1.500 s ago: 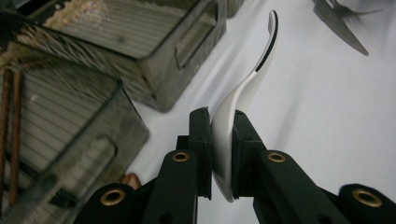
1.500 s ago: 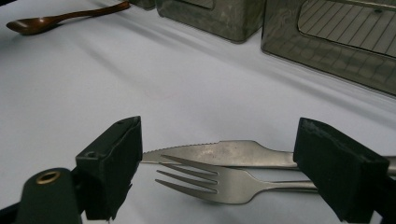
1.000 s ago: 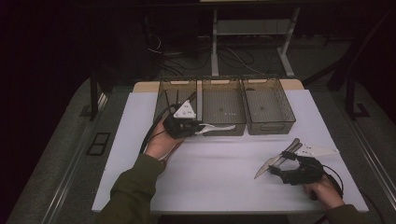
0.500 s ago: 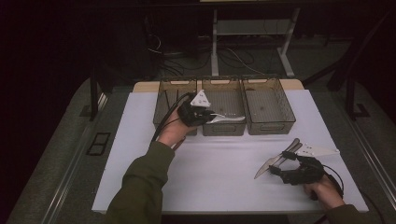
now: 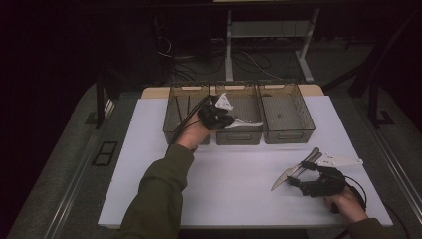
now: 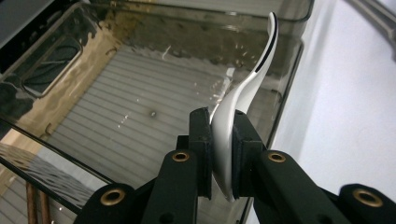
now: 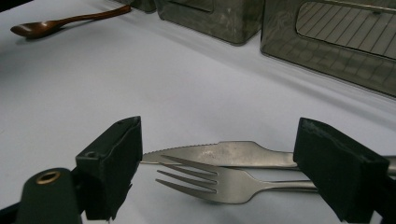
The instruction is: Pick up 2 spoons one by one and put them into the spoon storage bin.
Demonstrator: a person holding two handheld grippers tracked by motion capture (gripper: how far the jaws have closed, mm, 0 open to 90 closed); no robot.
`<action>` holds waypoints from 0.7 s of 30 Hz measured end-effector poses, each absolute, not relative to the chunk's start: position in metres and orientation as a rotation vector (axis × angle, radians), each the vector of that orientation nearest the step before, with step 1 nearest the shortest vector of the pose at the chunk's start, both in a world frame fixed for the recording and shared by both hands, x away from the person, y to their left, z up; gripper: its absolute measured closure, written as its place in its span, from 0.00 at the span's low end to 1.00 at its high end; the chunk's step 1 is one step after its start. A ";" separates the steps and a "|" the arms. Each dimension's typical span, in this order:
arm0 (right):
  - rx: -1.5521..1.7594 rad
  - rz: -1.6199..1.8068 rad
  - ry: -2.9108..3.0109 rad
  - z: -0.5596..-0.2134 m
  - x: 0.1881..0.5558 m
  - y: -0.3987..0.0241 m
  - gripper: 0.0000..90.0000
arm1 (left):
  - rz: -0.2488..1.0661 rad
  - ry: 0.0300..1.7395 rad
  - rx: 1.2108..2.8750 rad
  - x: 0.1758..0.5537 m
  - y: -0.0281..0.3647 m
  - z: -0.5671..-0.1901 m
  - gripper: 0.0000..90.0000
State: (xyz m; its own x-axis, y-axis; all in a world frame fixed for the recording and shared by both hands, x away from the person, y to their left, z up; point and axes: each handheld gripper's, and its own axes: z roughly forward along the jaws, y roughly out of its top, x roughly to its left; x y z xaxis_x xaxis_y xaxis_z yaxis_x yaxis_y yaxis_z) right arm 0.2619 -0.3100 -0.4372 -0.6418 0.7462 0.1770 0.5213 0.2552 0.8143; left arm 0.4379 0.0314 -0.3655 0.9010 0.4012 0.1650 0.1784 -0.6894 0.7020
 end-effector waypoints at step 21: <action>1.179 1.333 2.281 -0.437 0.262 -0.310 0.17 | 0.373 0.460 2.342 0.439 0.032 -0.371 0.67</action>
State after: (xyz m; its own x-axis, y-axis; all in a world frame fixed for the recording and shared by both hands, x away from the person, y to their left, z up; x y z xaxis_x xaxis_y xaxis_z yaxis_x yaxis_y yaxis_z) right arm 0.2618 -0.3100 -0.4371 -0.6423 0.7459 0.1764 0.5199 0.2548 0.8154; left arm 0.4394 0.0323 -0.3715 0.8952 0.4247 0.1351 0.2201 -0.6848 0.6947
